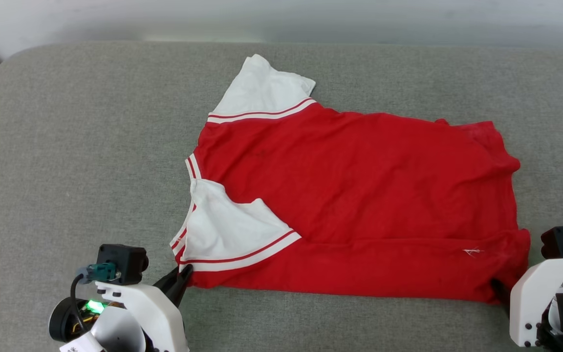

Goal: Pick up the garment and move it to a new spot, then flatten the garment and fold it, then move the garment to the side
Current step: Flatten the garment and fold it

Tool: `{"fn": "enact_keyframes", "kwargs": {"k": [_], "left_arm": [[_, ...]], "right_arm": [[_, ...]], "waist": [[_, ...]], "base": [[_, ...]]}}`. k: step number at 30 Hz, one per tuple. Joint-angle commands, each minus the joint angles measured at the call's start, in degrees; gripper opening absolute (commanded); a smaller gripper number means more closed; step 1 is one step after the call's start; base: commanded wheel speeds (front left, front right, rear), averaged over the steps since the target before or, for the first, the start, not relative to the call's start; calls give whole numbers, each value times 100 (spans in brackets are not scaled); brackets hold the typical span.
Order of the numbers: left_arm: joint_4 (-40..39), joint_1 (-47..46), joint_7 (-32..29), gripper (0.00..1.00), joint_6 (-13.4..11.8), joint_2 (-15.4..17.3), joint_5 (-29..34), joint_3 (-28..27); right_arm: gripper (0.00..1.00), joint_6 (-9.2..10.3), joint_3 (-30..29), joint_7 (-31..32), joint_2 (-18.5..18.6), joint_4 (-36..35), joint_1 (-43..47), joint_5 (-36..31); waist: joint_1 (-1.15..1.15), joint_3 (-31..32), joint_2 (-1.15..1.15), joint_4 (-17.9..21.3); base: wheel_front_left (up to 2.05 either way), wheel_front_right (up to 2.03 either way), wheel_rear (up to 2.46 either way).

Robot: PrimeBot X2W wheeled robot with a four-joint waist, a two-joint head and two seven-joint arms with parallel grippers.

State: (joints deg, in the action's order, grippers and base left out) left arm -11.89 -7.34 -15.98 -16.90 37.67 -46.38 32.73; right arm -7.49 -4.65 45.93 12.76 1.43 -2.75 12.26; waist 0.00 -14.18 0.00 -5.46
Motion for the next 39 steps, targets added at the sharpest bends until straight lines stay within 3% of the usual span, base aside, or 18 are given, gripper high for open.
{"fn": "enact_keyframes", "kwargs": {"k": [1, 2, 3, 4, 6, 12, 21, 30, 39], "left_arm": [[-42, -42, -22, 0, 8, 10, 13, 9], [-45, -38, -23, 0, 17, 10, 2, 16], [-37, -32, -30, 0, 23, 10, -6, 24], [-25, -21, -32, 0, 28, 11, -18, 31], [24, -4, -46, 0, 50, 14, -38, 45], [234, 109, -49, 0, 107, 56, -86, 87], [423, 460, -74, 0, 116, 126, -171, 192], [460, 1103, 4, 0, 139, 183, -374, 309], [877, 1079, 99, 0, 374, 6, -463, 431]], "right_arm": [[100, -1, 174, 45, -50, 237, -15, 25], [100, -2, 220, 44, -25, 323, 0, -3], [78, -3, 276, 51, -11, 418, 14, -15], [38, -8, 340, 79, -9, 515, 28, 0], [0, -8, 450, 114, 24, 670, 64, 67], [0, 4, 299, -69, 257, 676, 10, 127], [0, 4, 17, -138, 439, 95, 375, 141], [0, 4, -436, 126, 152, -576, 1364, 152], [0, 4, -553, 160, -98, -458, 1682, 159]], "waist": [[0, -69, 0, -59], [0, -87, 0, -71], [0, -100, 0, -83], [0, -110, 0, -94], [0, -117, 0, -117], [0, 75, 0, -106], [0, 577, 0, -31], [0, 902, 0, 51], [0, 901, 0, 106]], "base": [[0, 0, 0], [0, 0, 0], [0, 0, 0], [0, 0, 0], [0, 0, 0], [0, 0, 0], [0, 0, 0], [0, 0, 0], [0, 0, 0]]}}
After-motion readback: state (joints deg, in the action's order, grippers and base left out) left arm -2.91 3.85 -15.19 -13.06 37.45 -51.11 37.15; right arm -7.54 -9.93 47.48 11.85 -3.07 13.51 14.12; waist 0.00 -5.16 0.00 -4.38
